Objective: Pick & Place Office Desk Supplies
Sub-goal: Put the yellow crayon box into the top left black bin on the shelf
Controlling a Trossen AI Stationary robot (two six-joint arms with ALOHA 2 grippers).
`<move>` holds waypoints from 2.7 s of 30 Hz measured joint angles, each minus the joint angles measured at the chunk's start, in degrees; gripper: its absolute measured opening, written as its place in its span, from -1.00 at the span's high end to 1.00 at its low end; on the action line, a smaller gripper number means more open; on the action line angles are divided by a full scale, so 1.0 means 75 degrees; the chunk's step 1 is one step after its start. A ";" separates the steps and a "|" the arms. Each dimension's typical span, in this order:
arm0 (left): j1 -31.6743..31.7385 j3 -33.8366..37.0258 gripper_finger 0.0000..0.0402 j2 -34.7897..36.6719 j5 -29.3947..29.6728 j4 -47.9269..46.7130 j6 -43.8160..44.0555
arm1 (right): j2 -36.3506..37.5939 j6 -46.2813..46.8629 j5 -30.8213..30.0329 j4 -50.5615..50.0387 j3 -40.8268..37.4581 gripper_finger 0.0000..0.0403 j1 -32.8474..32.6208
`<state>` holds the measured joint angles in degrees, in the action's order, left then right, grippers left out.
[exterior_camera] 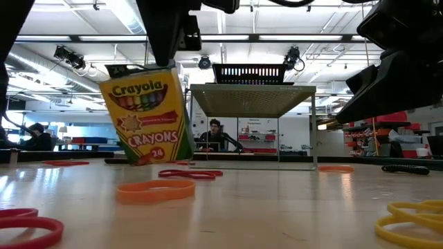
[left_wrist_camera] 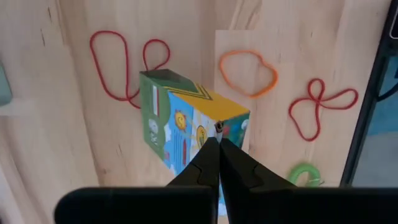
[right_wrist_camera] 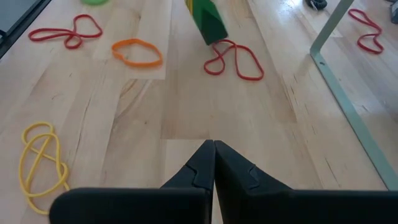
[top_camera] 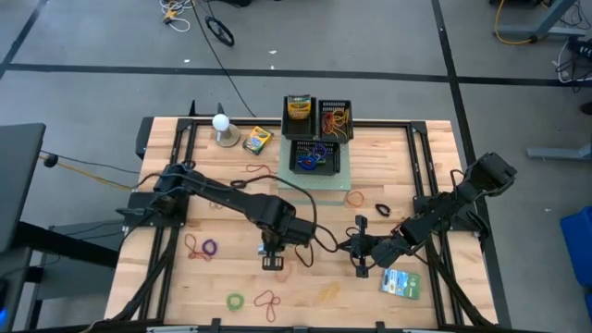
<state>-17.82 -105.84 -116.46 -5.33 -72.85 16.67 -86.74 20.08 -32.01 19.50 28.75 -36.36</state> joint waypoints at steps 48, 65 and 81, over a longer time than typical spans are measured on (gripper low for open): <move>0.0297 -0.0003 0.66 -0.0402 -0.0421 0.0334 -0.1242 | -0.0002 0.0000 0.0001 -0.0046 -0.0003 0.93 0.0002; 0.0214 -0.0108 0.20 -0.0334 0.0224 0.0238 -0.0680 | -0.0002 0.0000 0.0001 -0.0047 -0.0003 0.93 0.0002; -0.1116 -0.0458 -0.18 -0.0248 0.2014 -0.0205 -0.0473 | -0.0002 0.0003 0.0000 -0.0060 -0.0003 0.93 0.0002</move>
<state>-26.19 -109.27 -118.32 9.78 -74.39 13.12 -86.76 20.10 -32.01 19.05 28.73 -36.34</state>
